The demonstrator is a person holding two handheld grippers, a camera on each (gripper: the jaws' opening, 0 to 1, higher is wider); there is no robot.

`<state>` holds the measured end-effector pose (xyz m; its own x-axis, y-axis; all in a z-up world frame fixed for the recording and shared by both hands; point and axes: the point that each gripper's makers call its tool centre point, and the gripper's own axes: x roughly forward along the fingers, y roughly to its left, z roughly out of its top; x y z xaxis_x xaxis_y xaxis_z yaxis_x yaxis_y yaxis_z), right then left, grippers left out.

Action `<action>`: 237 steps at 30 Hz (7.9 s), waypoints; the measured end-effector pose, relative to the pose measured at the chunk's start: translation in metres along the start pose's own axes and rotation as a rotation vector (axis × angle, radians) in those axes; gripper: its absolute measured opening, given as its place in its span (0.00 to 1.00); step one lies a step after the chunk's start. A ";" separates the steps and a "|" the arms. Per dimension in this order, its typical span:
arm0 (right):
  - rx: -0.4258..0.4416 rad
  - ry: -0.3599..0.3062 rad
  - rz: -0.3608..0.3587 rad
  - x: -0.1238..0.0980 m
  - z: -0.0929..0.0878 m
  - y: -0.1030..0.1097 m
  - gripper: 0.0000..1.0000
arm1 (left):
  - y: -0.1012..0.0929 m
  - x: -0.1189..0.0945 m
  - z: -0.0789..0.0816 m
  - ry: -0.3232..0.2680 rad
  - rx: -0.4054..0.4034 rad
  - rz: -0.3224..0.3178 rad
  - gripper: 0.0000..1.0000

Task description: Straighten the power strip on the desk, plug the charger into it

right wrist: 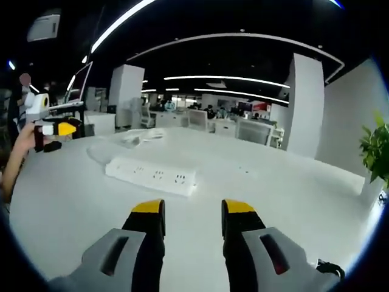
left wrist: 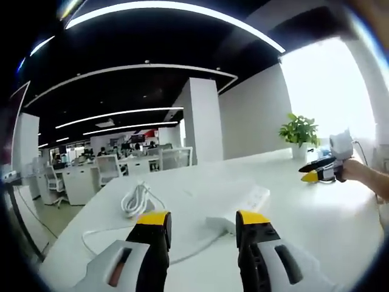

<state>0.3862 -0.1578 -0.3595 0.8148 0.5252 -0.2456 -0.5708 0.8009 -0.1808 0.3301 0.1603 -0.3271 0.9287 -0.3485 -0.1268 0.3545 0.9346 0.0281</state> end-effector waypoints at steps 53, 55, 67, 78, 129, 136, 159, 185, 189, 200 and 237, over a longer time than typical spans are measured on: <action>0.040 -0.016 0.200 0.079 -0.017 -0.009 0.30 | -0.048 0.075 -0.055 0.194 0.020 -0.222 0.38; 0.044 -0.024 0.214 0.080 -0.015 -0.007 0.30 | -0.052 0.077 -0.058 0.201 0.016 -0.229 0.38; 0.062 -0.009 0.259 0.097 -0.023 0.003 0.28 | -0.057 0.088 -0.071 0.221 -0.006 -0.222 0.38; 0.056 -0.037 0.302 0.102 -0.022 0.015 0.27 | -0.068 0.089 -0.074 0.212 -0.025 -0.268 0.38; 0.011 0.008 0.304 0.102 -0.021 0.032 0.26 | -0.061 0.094 -0.076 0.218 -0.050 -0.281 0.32; 0.002 0.017 0.306 0.100 -0.023 0.032 0.25 | -0.061 0.093 -0.076 0.217 -0.059 -0.282 0.31; -0.008 0.039 0.333 0.090 -0.023 0.038 0.24 | -0.058 0.091 -0.076 0.220 -0.078 -0.290 0.27; -0.037 0.066 0.381 0.080 -0.024 0.043 0.24 | -0.058 0.083 -0.077 0.236 -0.063 -0.302 0.27; -0.038 0.069 0.387 0.078 -0.024 0.044 0.24 | -0.059 0.081 -0.078 0.242 -0.061 -0.306 0.27; -0.017 0.081 0.374 0.077 -0.023 0.044 0.24 | -0.061 0.077 -0.080 0.250 -0.053 -0.309 0.27; -0.014 0.087 0.358 0.048 -0.027 0.067 0.23 | -0.065 0.060 -0.082 0.278 -0.074 -0.321 0.27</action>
<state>0.3839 -0.0868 -0.4093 0.5514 0.7451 -0.3753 -0.8203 0.5661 -0.0816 0.3542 0.0846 -0.4175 0.7044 -0.5993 -0.3804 0.6025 0.7881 -0.1259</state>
